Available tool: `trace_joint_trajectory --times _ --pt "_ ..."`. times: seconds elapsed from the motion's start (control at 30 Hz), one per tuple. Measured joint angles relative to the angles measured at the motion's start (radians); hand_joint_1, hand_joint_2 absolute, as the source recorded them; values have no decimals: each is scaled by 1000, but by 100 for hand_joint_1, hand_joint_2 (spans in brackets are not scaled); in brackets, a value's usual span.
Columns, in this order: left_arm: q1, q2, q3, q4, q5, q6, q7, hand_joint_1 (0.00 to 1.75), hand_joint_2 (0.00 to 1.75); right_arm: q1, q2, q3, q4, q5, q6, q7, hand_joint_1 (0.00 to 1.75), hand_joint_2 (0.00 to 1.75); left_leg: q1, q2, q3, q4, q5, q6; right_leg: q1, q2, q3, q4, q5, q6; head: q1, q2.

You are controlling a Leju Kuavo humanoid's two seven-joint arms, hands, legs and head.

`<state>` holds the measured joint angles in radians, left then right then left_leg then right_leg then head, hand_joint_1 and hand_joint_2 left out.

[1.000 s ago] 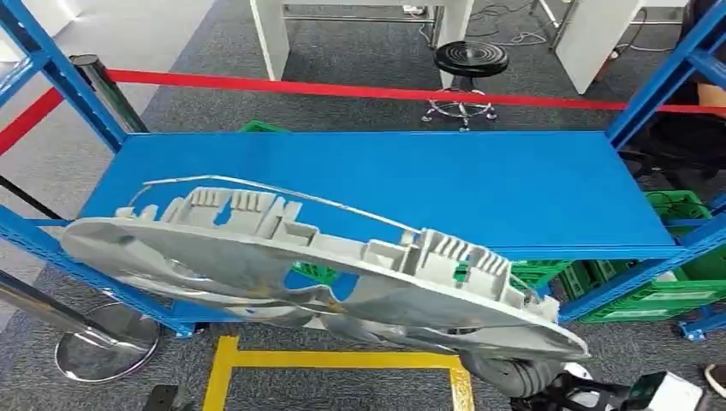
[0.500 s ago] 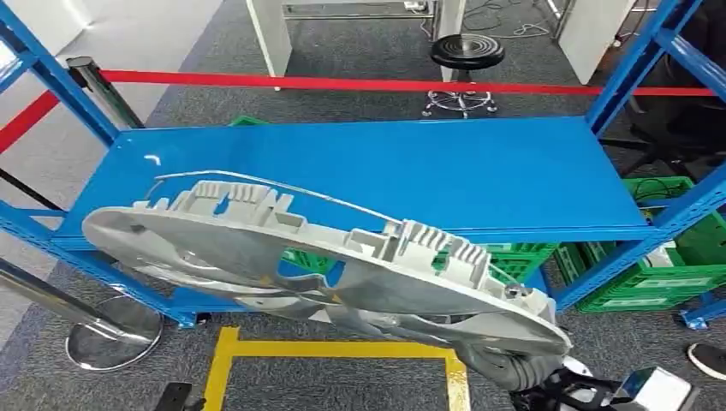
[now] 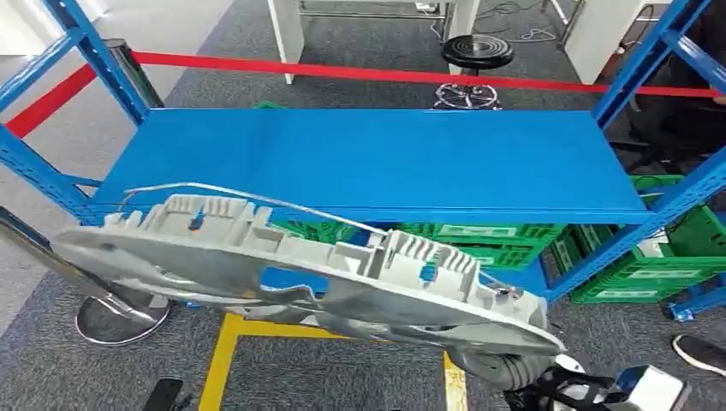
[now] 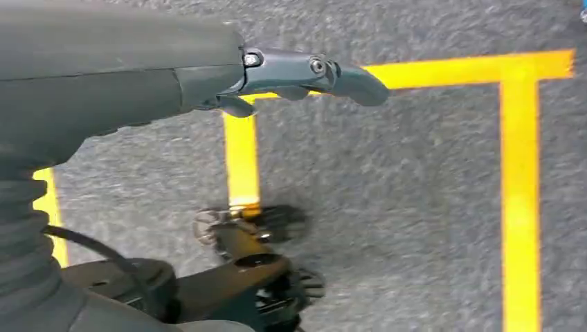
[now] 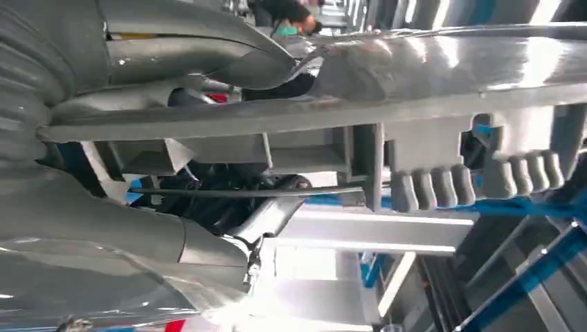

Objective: Take the parts from the cabinet and place them on the table.

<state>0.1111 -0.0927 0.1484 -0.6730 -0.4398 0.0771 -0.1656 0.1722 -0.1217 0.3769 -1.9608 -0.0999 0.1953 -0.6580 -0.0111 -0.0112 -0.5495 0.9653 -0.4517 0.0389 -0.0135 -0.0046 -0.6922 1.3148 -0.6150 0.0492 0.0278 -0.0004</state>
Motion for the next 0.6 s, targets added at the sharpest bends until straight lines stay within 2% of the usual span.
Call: trace_joint_trajectory --times 0.03,0.07,0.1,0.13,0.17,0.2,0.23,0.27,0.3,0.33,0.37,0.4,0.43,0.47,0.5,0.53,0.57,0.6 --pt "7 -1 0 -7 0 -2 5 0 175 0 0 2 3 -1 0 1 175 175 2 -2 -15 4 8 -4 -1 0 27 -15 37 3 -1 0" --pt "12 -4 0 -14 0 -2 8 0 175 -2 0 3 5 -1 -1 3 175 175 4 -6 -29 11 16 -9 -3 2 69 -61 76 4 0 0" --pt "16 -5 0 -20 0 -4 9 0 175 -4 0 5 6 0 -3 6 175 175 7 -13 -44 21 22 -16 -6 11 130 -142 100 6 -1 0" --pt "17 -7 0 -26 0 -5 9 0 175 -6 0 5 7 2 -6 9 175 175 9 -18 -56 31 27 -22 -11 35 189 -224 90 8 1 0" --pt "17 -8 0 -34 0 -5 10 0 175 -8 0 6 7 6 -9 12 175 175 5 -27 -74 46 31 -28 -10 66 249 -309 55 7 1 0" --pt "18 -8 0 -37 0 -6 10 0 175 -9 0 6 8 12 -13 16 175 175 4 -32 -82 51 43 -34 -10 62 250 -325 37 -2 0 0" --pt "18 -9 1 -37 0 -7 10 0 175 -9 0 5 10 18 -20 18 175 175 5 -40 -90 53 54 -37 -8 56 231 -321 39 -8 -2 0" --pt "20 -9 1 -37 0 -8 10 0 175 -9 0 5 10 20 -23 21 175 175 6 -47 -96 51 65 -42 -3 49 233 -314 42 -13 -1 0" --pt "25 -8 2 -37 0 -8 10 0 175 -9 0 6 11 22 -24 23 175 175 6 -58 -103 52 72 -48 -9 37 211 -316 50 -25 -1 0" --pt "28 -8 3 -38 0 -9 10 0 175 -13 0 6 13 22 -25 24 175 175 9 -53 -110 56 52 -50 -12 24 205 -316 59 -35 -2 0" --pt "30 -9 3 -38 0 -11 10 0 175 -12 1 7 13 23 -25 26 175 175 9 -29 -124 94 -11 -57 -11 19 198 -315 68 -42 -10 0" --pt "29 -10 3 -38 0 -12 10 0 175 -12 2 8 13 27 -26 27 175 175 12 -14 -140 164 -76 -62 -8 9 192 -314 76 -46 -15 0" --pt "25 -10 3 -38 1 -14 9 0 175 -12 2 8 14 30 -29 29 175 175 14 -6 -154 237 -126 -66 -6 -2 180 -311 86 -48 -14 0" --pt "22 -12 3 -38 1 -14 8 0 175 -13 2 9 14 32 -33 33 175 175 15 -2 -162 302 -151 -67 -4 -9 167 -307 94 -48 -15 0" --pt "18 -13 2 -37 1 -16 6 0 175 -13 2 9 15 35 -37 36 175 175 15 -1 -159 340 -145 -66 -2 -18 153 -304 102 -48 -15 0" --pt "16 -14 2 -37 1 -16 6 0 175 -13 2 10 17 36 -40 38 175 175 15 -1 -135 338 -113 -62 2 -24 135 -299 110 -48 -15 0" --pt "16 -14 2 -37 1 -16 5 0 175 -13 2 10 18 36 -40 39 175 175 14 -1 -96 294 -75 -56 4 -27 120 -294 117 -48 -15 0" --pt "16 -14 2 -37 1 -16 5 0 175 -13 2 10 18 36 -41 39 175 175 10 -1 -43 222 -47 -46 8 -27 110 -293 124 -49 -15 0"
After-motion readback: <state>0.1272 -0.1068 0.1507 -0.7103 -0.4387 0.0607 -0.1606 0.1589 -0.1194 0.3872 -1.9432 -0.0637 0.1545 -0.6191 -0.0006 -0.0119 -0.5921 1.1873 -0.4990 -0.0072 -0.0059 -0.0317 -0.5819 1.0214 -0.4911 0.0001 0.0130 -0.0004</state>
